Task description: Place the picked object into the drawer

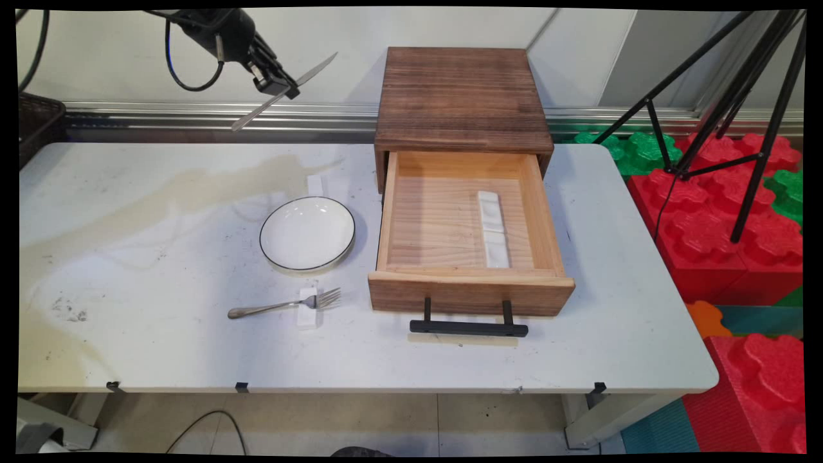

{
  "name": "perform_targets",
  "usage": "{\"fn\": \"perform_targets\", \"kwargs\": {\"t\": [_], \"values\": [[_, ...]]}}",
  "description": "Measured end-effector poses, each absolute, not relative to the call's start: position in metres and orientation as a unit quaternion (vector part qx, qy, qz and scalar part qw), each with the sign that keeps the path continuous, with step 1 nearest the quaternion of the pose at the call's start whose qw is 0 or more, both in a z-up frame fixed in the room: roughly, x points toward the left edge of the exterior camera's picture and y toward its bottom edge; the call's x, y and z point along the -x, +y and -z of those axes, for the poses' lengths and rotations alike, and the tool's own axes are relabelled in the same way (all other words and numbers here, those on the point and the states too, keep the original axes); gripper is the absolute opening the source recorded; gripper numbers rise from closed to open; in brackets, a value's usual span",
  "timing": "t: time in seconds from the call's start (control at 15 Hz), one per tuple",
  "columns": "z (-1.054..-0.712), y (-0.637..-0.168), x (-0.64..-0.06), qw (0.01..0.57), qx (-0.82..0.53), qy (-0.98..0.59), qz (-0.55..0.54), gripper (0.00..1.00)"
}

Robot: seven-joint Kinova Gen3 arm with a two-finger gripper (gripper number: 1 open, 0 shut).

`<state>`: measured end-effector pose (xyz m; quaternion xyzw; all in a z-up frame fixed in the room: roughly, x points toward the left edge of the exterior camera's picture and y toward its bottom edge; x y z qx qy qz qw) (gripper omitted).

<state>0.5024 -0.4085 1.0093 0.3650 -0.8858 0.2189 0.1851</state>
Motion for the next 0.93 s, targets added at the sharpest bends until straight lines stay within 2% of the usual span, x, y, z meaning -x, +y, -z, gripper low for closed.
{"fn": "perform_targets", "kwargs": {"t": [0.53, 0.93], "values": [[-1.036, -0.372, -0.422, 0.226, -0.313, -0.899, -0.206, 0.0], [-1.04, -0.359, -0.36, 0.251, -0.289, -0.902, -0.198, 0.0]]}}
